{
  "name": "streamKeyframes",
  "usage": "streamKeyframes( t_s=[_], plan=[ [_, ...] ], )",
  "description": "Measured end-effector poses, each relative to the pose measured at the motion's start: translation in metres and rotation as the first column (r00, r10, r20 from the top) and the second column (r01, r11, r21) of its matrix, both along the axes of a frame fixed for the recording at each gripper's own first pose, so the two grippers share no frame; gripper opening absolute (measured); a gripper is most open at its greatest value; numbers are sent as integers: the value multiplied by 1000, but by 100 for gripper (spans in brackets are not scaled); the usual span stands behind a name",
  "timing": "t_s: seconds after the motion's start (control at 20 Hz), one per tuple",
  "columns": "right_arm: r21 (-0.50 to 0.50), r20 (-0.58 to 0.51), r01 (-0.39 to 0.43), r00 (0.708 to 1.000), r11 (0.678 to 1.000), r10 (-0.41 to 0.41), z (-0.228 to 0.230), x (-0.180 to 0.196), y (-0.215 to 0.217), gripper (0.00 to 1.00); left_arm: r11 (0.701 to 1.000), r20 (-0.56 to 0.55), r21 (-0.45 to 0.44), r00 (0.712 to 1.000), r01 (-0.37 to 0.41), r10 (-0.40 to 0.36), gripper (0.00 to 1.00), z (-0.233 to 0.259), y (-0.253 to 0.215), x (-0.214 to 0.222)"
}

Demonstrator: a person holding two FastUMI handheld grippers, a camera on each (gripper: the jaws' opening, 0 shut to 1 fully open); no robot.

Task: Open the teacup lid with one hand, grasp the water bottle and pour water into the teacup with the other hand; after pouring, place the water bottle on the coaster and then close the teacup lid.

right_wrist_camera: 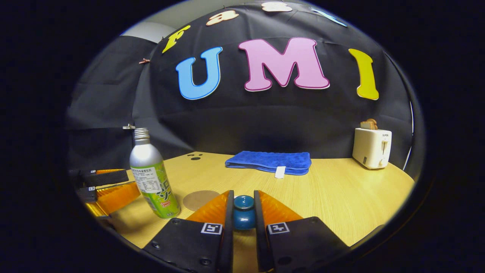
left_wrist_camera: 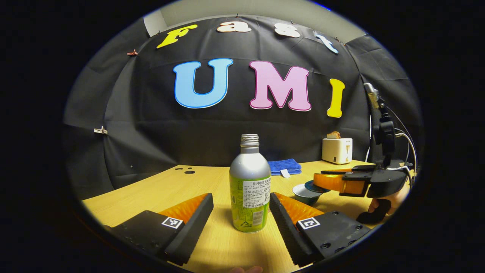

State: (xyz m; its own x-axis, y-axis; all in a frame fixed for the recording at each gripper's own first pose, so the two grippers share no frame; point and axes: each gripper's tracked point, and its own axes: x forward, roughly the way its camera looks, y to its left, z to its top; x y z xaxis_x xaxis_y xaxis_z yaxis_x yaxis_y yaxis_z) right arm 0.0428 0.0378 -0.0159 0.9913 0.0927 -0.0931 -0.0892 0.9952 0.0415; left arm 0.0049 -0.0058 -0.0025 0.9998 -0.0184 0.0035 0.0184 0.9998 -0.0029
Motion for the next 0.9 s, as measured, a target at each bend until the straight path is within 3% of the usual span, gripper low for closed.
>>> streamKeyframes(
  t_s=[0.1, 0.15, 0.2, 0.55, 0.7, 0.8, 0.9],
  plan=[
    [12, 21, 10, 1000, 1000, -10, 4, -16, -6, 28, 1000, -3, 0, 1000, -1, 1, 94, -1, -1, 5],
    [9, 34, 18, 999, 1000, -18, 7, -23, -11, 33, 1000, -2, 0, 1000, 2, -2, 94, 1, -2, 11],
    [0, 45, 28, 999, 1000, -28, 8, -30, -16, 28, 1000, -2, 1, 1000, 4, -4, 94, 3, -4, 22],
    [-33, 94, 99, 991, 995, -95, 16, -60, -59, 28, 1000, -2, 20, 1000, 20, -20, 94, 2, -18, 49],
    [-34, 92, 117, 989, 993, -113, 17, -65, -73, 28, 999, 0, 36, 999, 39, -39, 84, 3, -23, 50],
    [-33, 94, 129, 988, 991, -126, 17, -65, -82, 28, 995, 2, 97, 1000, 28, -28, 82, 3, -22, 51],
    [-31, 94, 141, 986, 989, -138, 17, -64, -86, 28, 977, -9, 213, 1000, 14, -12, 81, 4, -22, 52]
  ],
)
